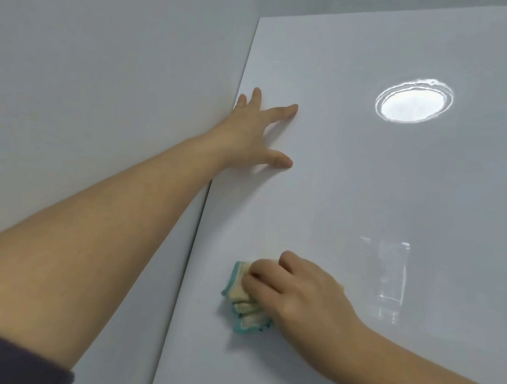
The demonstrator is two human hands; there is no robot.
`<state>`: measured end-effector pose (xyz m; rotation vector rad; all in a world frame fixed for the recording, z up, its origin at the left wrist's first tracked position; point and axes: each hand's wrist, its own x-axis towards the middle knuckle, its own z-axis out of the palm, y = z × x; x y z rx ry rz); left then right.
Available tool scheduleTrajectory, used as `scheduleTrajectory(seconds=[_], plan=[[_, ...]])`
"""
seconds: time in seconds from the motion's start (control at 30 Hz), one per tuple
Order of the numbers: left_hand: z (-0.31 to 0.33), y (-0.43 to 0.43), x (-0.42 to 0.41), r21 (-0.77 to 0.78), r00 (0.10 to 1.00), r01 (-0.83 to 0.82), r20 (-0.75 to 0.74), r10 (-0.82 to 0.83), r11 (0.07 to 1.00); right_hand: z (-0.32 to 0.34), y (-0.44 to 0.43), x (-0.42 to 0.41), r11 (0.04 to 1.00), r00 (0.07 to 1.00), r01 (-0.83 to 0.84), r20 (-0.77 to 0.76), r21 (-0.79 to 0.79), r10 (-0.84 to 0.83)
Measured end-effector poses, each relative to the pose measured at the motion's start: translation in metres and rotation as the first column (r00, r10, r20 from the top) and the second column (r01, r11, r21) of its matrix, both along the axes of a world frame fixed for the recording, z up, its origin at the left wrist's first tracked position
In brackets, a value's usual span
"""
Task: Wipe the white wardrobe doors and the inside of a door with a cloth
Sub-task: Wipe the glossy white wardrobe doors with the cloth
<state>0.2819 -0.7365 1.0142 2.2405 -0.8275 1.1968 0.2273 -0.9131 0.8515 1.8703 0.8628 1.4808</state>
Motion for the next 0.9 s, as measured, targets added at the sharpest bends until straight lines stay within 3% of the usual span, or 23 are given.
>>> scheduleTrajectory(seconds=[0.17,0.4,0.6,0.67,0.9], plan=[[0.000,0.002,0.001,0.017,1.000,-0.002,0.007,0.001,1.000,0.007,0.004,0.009,0.999,1.000,-0.008,-0.005,-0.034,0.008],[0.006,0.002,0.008,0.064,0.994,-0.076,0.078,0.071,0.995,0.062,0.037,0.028,0.970,0.987,-0.047,0.159,0.239,0.009],[0.003,0.008,0.000,0.075,0.996,-0.072,0.063,0.067,0.995,0.013,0.037,0.028,0.998,0.996,-0.056,0.070,-0.003,0.056],[0.003,0.012,-0.001,0.095,0.994,-0.085,0.070,0.079,0.992,0.012,0.036,0.028,0.999,0.998,-0.040,0.039,-0.014,0.041],[0.005,0.016,-0.004,0.129,0.990,-0.094,0.118,0.079,0.987,0.068,0.060,0.043,0.971,0.988,-0.031,0.155,0.238,-0.007]])
